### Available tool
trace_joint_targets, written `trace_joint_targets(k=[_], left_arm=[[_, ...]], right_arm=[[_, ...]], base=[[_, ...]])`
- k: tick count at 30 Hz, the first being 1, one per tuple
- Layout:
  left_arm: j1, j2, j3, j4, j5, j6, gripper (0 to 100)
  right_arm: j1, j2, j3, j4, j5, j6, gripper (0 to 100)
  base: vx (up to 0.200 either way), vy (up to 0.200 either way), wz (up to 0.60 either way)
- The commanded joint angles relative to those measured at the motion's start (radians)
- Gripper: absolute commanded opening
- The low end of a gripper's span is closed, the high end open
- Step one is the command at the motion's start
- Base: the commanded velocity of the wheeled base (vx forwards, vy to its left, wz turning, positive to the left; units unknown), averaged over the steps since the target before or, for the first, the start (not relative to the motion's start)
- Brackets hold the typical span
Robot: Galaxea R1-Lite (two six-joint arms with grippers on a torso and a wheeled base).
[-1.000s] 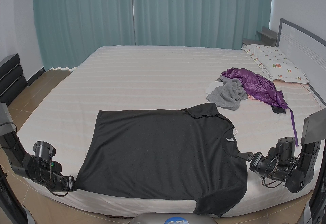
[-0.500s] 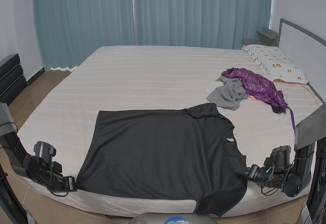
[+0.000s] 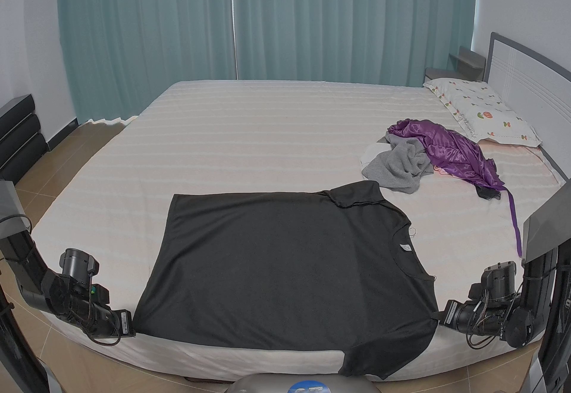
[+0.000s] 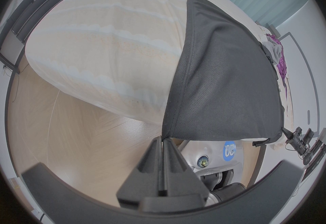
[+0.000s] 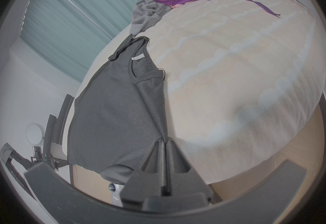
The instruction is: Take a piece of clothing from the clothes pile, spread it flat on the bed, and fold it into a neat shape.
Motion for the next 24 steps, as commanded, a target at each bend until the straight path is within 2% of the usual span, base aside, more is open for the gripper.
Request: trace_joint_targets(k=[1,14,15,16,22,24], left_arm=[[-0.002,0.004,0.000,-0.001,-0.001,-0.001,0],[-0.003,0.024,-0.001,-0.008,-0.006,-0.001,0],[-0.002,0.024,-0.001,-0.008,-0.007,-0.001,0],[-0.002,0.024,-0.006,-0.010,-0.010,-0.003,100],[0.000,0.016,-0.023,-0.010,-0.026,-0.015,100],[0.024,-0.004,-0.041,-0.011,-0.064,-0.032,100]], right_arm=[[0.003,0.005,0.019,-0.008,0.001,-0.007,0],[0.001,0.007,0.024,-0.010,0.001,-0.008,0],[0.001,0.007,0.024,-0.010,0.001,-0.008,100],[0.001,-0.002,0.026,-0.013,0.004,-0.008,100],[-0.008,-0.021,0.030,-0.061,0.038,0.004,100],[-0.020,-0.039,0.030,-0.104,0.041,0.010,100]], base=[[0.000,0.000,0.00],[0.000,0.000,0.00],[0.000,0.000,0.00],[0.000,0.000,0.00],[0.000,0.000,0.00],[0.000,0.000,0.00]])
